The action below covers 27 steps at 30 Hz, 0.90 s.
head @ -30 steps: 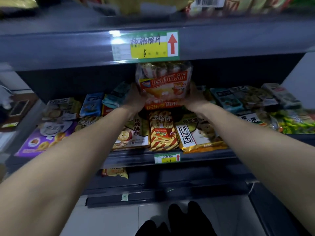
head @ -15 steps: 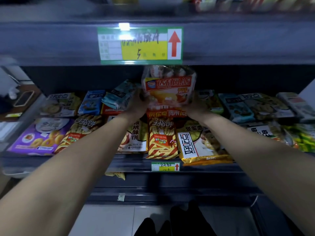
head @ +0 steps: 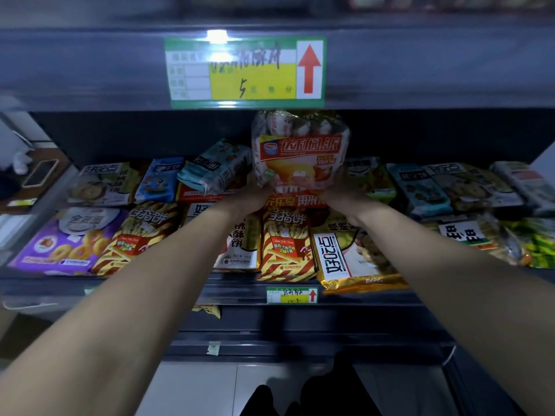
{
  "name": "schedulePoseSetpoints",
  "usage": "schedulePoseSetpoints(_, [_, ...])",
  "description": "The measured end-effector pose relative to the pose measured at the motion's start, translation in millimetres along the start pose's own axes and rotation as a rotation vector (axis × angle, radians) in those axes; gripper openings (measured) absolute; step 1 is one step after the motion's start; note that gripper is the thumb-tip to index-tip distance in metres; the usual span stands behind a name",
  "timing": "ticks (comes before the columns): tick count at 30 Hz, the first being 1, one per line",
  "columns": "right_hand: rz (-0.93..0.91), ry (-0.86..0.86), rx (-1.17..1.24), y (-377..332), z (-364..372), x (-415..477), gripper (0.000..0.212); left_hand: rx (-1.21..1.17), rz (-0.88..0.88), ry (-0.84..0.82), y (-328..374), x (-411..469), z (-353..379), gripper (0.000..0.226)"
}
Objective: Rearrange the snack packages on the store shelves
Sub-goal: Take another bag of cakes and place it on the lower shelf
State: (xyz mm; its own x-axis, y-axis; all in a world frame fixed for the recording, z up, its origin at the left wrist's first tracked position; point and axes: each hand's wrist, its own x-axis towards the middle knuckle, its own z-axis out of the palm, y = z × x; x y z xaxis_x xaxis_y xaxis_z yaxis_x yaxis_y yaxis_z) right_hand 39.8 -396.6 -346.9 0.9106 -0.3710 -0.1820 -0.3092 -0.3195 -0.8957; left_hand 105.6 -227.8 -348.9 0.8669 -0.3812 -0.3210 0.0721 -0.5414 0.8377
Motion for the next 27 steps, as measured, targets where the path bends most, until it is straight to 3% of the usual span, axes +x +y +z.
schedulePoseSetpoints(5, [0.003,0.003,0.038,-0.1,-2.5,0.6,0.068,0.053,0.006,0.04,0.7,-1.8,1.8,0.061])
schedulePoseSetpoints(14, [-0.009,-0.022,0.095,-0.4,0.6,1.1,0.073,-0.103,-0.067,0.007,1.5,1.8,-1.6,0.064])
schedulePoseSetpoints(20, [0.004,-0.043,0.142,-10.6,-7.1,-1.6,0.06,-0.232,-0.068,0.084,7.1,3.2,3.9,0.041])
schedulePoseSetpoints(23, [0.018,-0.043,0.168,-20.4,-7.0,-5.0,0.068,-0.238,-0.087,0.119,11.7,1.6,3.9,0.051])
schedulePoseSetpoints(27, [0.022,-0.085,0.168,-27.7,-10.3,-11.4,0.072,-0.207,-0.09,0.1,16.7,-1.7,-1.4,0.043])
